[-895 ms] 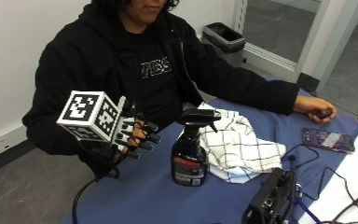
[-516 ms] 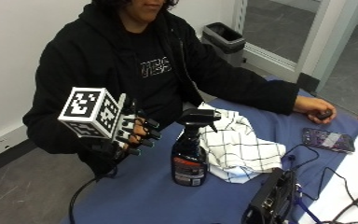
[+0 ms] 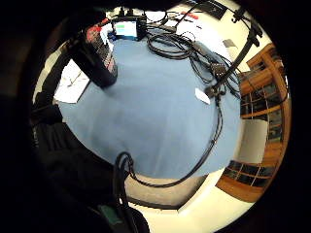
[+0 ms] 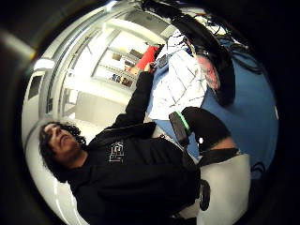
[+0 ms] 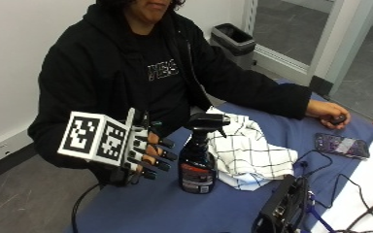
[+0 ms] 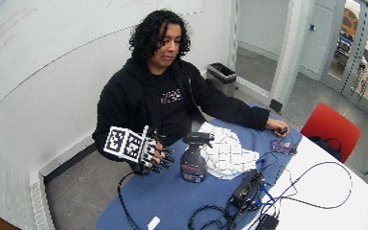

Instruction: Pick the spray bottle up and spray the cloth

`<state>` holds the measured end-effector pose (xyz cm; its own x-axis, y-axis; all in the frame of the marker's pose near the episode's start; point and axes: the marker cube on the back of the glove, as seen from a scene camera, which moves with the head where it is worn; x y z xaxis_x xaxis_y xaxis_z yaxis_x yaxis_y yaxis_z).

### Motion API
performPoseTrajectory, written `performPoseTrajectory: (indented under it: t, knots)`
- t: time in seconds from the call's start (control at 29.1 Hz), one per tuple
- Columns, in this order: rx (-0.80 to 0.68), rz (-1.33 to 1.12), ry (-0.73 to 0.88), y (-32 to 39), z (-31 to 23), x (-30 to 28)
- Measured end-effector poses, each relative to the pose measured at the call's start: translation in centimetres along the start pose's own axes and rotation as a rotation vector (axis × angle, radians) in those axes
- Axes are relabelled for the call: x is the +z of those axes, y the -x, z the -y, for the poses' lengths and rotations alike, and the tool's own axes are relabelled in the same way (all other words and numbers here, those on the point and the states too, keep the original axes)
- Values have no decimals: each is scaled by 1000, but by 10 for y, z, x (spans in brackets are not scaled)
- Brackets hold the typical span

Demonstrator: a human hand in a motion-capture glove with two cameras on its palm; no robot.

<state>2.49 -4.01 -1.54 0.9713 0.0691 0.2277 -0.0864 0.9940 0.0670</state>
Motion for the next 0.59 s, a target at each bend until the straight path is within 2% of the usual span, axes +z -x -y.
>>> performPoseTrajectory:
  t: [0.59]
  knots:
    - [-95, 599, 76, -1, 96, -1]
